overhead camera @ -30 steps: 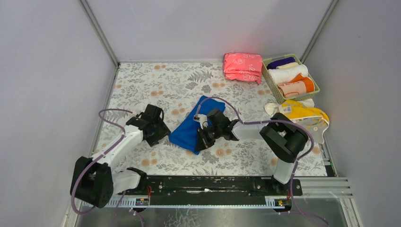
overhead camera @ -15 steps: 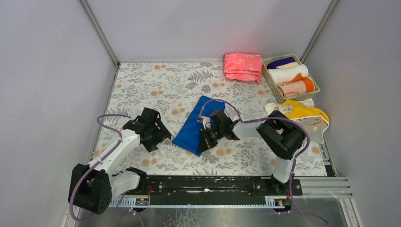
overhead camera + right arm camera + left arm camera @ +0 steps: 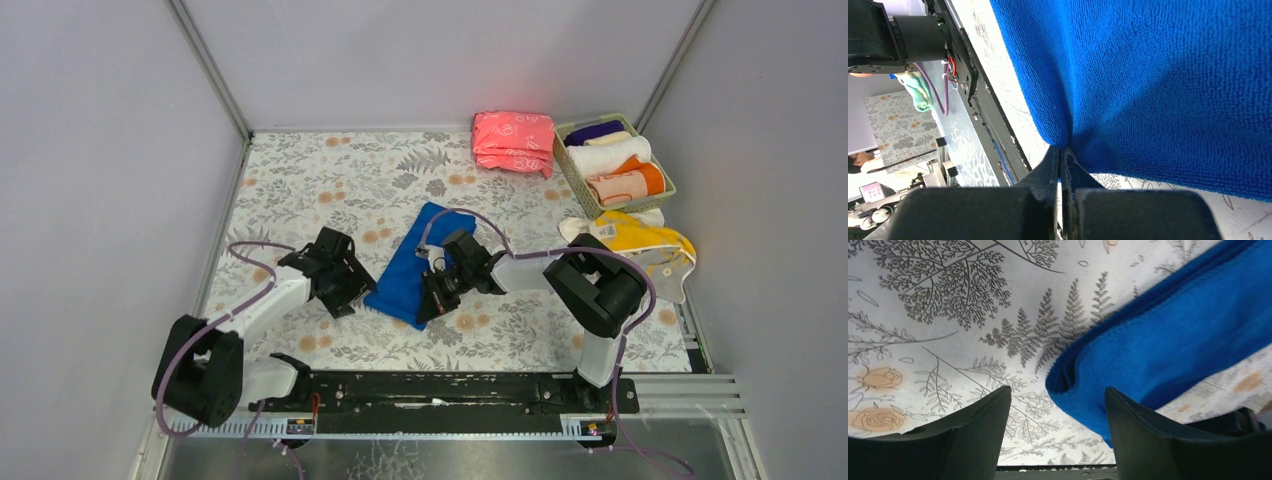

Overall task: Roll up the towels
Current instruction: Roll the towel at the center of the board.

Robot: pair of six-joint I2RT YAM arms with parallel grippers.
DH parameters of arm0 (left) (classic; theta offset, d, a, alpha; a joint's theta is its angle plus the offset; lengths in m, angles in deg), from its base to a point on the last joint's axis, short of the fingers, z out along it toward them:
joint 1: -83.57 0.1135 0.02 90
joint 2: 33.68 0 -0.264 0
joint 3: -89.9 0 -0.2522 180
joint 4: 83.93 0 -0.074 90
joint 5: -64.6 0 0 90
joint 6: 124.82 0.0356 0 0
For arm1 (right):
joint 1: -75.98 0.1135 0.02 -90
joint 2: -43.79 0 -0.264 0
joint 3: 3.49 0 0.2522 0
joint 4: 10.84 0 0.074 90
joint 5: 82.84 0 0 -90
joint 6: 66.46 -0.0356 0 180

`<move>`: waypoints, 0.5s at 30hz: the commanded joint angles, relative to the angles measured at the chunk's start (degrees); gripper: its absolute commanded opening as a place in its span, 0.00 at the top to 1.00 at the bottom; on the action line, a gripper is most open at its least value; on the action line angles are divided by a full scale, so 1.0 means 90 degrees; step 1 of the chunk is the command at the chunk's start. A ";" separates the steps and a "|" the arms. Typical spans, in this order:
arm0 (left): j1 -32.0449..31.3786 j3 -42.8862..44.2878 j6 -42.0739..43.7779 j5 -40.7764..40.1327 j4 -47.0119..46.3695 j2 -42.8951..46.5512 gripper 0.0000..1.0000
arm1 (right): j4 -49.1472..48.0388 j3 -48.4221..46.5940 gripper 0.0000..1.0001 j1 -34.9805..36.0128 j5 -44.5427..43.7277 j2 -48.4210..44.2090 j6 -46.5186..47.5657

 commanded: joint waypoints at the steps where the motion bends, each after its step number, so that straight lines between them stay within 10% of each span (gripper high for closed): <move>1: -0.0069 0.0131 0.0002 -0.0120 -0.0389 -0.0481 0.37 | 0.0138 -0.0248 0.99 -0.0017 0.0036 -0.0192 0.0092; 15: -0.0091 0.0297 0.0558 -0.0884 0.0187 -0.1080 0.77 | 0.0017 -0.0395 0.99 -0.0137 0.0239 -0.0241 -0.0253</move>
